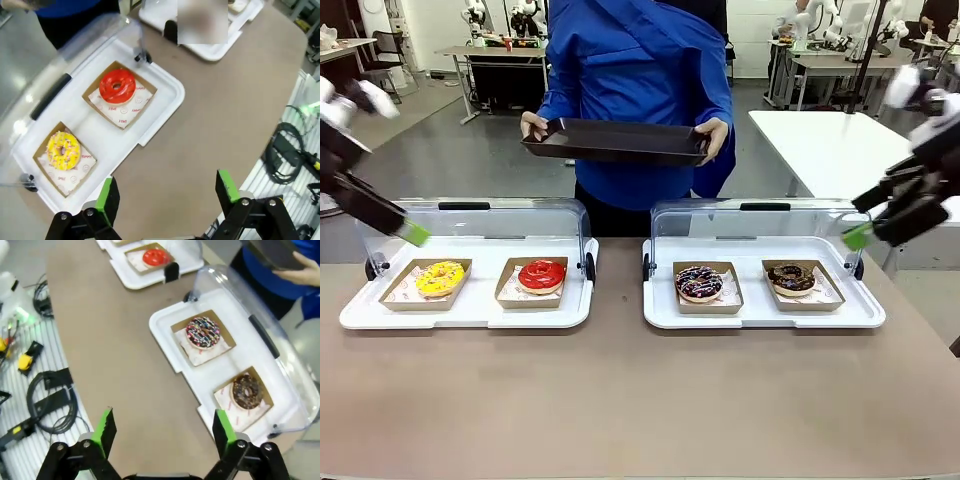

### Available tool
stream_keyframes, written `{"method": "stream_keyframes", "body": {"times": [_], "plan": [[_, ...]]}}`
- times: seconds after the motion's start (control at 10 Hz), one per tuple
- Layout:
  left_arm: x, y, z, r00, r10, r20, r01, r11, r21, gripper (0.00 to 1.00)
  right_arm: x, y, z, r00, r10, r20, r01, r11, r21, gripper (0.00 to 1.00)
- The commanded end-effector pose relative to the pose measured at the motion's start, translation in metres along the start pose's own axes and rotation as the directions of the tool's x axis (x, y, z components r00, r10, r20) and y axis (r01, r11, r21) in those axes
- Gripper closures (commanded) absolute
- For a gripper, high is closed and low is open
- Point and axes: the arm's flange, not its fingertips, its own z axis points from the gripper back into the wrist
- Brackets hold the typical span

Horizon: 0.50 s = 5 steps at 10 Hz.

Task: Provide the desired donut to the person.
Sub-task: Pick up and lift the Paper togo box containing the Donut pointed at by the person.

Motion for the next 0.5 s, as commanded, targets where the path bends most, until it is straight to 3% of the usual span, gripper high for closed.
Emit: {"method": "stream_keyframes", "body": {"times": [0.0, 0.4], "plan": [[-0.094, -0.030, -0.006, 0.992, -0.065, 0.113, 0.070, 0.997, -0.045, 0.00, -0.019, -0.025, 0.008, 0.995, 0.023, 0.098, -0.031, 0.996, 0.082, 0.00], [-0.122, -0.011, 0.012, 0.962, -0.075, 0.263, 0.073, 0.997, 0.019, 0.00, -0.041, -0.035, 0.019, 0.974, 0.031, 0.225, -0.043, 0.998, 0.051, 0.00]]}}
